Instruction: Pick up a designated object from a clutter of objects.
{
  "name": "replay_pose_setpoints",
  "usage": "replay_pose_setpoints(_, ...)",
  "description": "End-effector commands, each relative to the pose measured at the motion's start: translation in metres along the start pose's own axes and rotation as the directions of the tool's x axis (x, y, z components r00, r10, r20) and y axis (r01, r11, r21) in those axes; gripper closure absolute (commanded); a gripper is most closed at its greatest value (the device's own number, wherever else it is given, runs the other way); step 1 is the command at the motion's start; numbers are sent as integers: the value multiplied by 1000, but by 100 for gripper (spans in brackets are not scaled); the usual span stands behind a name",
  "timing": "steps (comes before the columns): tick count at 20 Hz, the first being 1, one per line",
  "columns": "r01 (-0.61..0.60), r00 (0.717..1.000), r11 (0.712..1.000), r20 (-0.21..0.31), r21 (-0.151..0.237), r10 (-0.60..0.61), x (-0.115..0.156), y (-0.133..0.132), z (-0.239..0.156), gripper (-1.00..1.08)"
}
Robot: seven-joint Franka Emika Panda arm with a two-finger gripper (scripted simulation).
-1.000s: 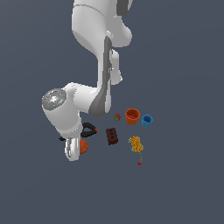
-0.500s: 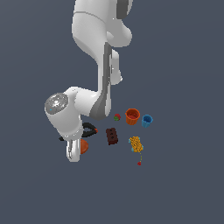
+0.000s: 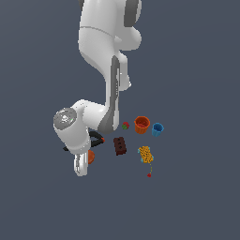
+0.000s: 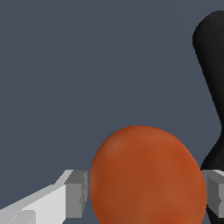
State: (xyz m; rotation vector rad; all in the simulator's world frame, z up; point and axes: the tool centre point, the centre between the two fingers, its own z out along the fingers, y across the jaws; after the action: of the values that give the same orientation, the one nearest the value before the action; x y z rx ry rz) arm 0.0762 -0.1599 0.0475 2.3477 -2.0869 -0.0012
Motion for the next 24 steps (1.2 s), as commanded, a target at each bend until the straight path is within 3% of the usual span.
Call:
replay_pose_setpoints(1,0,1000,1000,0,1,0,0,0,1,108)
replay_pose_setpoints(14,0,1000,1000,0,2,0,-4,-1,-4,108)
replay_pose_setpoints(24,0,1000,1000,0,2,0,-47,-3,-47,108)
